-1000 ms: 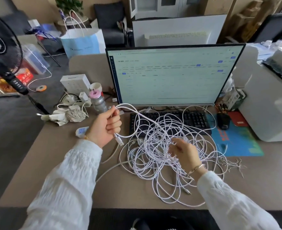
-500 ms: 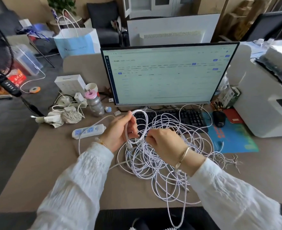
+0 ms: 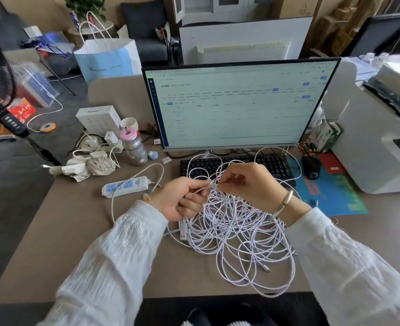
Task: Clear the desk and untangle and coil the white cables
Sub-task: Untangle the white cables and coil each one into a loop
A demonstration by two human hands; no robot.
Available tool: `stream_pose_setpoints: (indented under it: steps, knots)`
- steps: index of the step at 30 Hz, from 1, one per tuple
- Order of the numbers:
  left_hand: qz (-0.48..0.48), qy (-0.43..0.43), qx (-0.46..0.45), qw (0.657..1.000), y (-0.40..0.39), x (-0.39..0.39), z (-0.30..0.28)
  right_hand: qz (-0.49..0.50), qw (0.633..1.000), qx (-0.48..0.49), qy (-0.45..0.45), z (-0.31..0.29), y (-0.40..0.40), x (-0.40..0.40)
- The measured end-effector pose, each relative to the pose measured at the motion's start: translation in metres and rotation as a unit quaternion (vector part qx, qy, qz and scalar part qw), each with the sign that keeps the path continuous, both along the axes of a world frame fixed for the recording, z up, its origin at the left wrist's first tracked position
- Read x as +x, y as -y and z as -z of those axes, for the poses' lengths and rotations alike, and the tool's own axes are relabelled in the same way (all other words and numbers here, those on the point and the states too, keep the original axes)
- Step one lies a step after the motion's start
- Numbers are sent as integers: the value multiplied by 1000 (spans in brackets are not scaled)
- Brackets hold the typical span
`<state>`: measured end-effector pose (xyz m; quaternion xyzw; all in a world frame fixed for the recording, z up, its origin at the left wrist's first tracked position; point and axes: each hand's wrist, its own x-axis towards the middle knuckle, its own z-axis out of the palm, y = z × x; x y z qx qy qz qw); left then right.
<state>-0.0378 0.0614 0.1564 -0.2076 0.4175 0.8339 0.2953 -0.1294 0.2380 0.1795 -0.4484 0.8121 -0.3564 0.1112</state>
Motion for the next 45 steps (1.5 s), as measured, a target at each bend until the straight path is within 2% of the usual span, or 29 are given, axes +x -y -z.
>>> stream_pose_setpoints:
  steps: [11, 16, 19, 22, 30, 32, 35, 38, 40, 45]
  knots:
    - [80, 2, -49, 996, -14, -2, 1, -60, 996, -19, -66, -2, 6, 7]
    - [40, 22, 0, 999, -5, 4, -2, -28, 999, 28, 25, -3, -10, -6]
    - [39, 33, -28, 998, -4, 9, -1, -13, 998, 33, 55, 4, -19, -12]
    - [60, 28, -68, 995, -13, 10, -1, -20, 999, 34, 11, 1, -14, -6]
    - [81, 16, 9, 997, -17, 10, 5, -40, 991, 84, -94, -11, -1, 1]
    - [76, 9, 33, 997, -15, 12, 3, -34, 993, 98, -50, -8, -3, 1]
    - [29, 14, 53, 998, -11, 15, 1, -50, 984, 172, -1, 9, -6, 3]
    - [30, 12, 72, 997, -9, 20, 6, -54, 986, 146, 66, 23, -11, -1]
    - [32, 9, 40, 999, -11, 24, 10, -52, 984, 137, 99, 24, -14, -5]
    - [19, -73, 25, 997, -12, 32, 21, -45, 981, 110, 155, 34, -16, -11]
